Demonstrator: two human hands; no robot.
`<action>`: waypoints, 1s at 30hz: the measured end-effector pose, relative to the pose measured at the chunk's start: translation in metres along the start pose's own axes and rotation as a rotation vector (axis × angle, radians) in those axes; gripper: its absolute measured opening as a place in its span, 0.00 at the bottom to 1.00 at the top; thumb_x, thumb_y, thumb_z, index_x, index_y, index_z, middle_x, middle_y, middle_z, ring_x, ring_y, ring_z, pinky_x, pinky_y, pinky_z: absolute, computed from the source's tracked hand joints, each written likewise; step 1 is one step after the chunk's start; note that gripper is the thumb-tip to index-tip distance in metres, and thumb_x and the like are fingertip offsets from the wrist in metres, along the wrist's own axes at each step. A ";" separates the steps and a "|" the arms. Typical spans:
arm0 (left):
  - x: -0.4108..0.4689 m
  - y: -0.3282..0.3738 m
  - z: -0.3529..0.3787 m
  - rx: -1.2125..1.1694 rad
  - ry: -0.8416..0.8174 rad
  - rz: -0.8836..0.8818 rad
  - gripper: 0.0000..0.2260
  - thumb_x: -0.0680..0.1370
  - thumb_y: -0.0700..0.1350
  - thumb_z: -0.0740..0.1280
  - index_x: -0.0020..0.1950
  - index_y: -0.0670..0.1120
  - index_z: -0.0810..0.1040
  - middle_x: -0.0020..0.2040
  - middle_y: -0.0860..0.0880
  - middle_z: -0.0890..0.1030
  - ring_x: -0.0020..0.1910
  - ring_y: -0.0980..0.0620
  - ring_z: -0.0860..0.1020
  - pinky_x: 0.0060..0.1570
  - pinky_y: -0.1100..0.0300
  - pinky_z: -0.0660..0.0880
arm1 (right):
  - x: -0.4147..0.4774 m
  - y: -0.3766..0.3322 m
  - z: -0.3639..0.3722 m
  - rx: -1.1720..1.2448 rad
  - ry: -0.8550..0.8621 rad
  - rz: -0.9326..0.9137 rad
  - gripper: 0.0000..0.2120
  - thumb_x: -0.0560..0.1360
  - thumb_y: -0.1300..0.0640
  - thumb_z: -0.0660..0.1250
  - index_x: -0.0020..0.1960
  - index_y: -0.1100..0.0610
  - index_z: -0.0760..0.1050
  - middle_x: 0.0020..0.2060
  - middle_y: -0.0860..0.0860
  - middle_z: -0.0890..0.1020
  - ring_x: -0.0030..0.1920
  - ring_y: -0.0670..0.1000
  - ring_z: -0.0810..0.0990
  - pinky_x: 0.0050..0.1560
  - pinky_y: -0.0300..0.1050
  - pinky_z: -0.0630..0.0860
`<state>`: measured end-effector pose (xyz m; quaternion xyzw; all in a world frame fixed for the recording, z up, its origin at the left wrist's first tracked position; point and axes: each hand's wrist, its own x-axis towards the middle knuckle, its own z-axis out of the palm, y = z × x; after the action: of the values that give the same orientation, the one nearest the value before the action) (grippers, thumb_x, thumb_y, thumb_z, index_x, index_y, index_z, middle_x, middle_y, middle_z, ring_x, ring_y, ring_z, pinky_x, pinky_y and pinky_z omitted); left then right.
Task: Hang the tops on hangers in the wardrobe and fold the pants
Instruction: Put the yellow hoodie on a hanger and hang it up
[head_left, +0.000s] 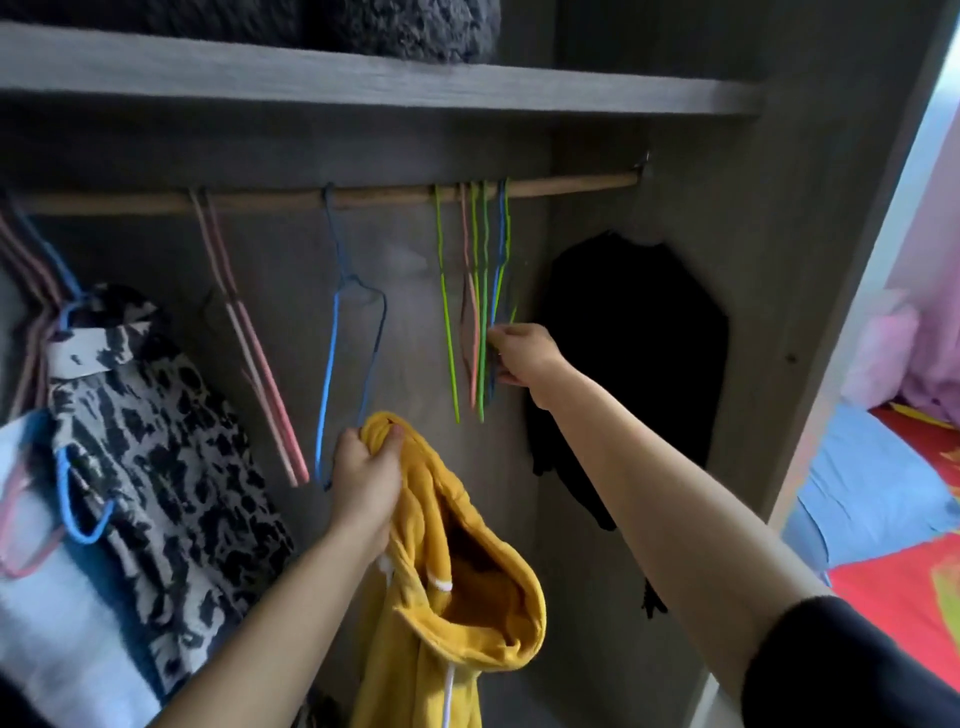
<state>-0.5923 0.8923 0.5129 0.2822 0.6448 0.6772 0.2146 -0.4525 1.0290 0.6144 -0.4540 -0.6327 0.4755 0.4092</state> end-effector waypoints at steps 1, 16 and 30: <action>0.000 0.004 0.003 -0.006 0.021 0.014 0.08 0.79 0.49 0.68 0.49 0.47 0.73 0.47 0.44 0.81 0.48 0.44 0.81 0.51 0.46 0.79 | 0.002 0.001 0.000 0.053 -0.023 0.014 0.09 0.80 0.54 0.67 0.42 0.55 0.79 0.30 0.50 0.75 0.30 0.47 0.74 0.37 0.42 0.76; -0.029 0.036 0.081 0.034 0.058 0.112 0.11 0.77 0.46 0.69 0.55 0.41 0.75 0.52 0.41 0.81 0.53 0.43 0.79 0.55 0.49 0.76 | 0.030 0.006 -0.064 -0.010 0.268 -0.199 0.16 0.83 0.54 0.56 0.61 0.57 0.79 0.59 0.57 0.82 0.61 0.58 0.77 0.60 0.47 0.72; -0.042 0.001 0.113 0.115 -0.030 0.032 0.05 0.75 0.46 0.69 0.46 0.47 0.74 0.44 0.44 0.80 0.45 0.45 0.80 0.47 0.49 0.78 | -0.022 0.088 -0.128 -0.094 0.362 -0.488 0.18 0.80 0.42 0.64 0.39 0.54 0.68 0.27 0.47 0.73 0.28 0.43 0.71 0.31 0.40 0.69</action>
<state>-0.4858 0.9495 0.5105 0.3147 0.6746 0.6381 0.1968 -0.3090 1.0491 0.5541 -0.3843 -0.6614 0.2447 0.5958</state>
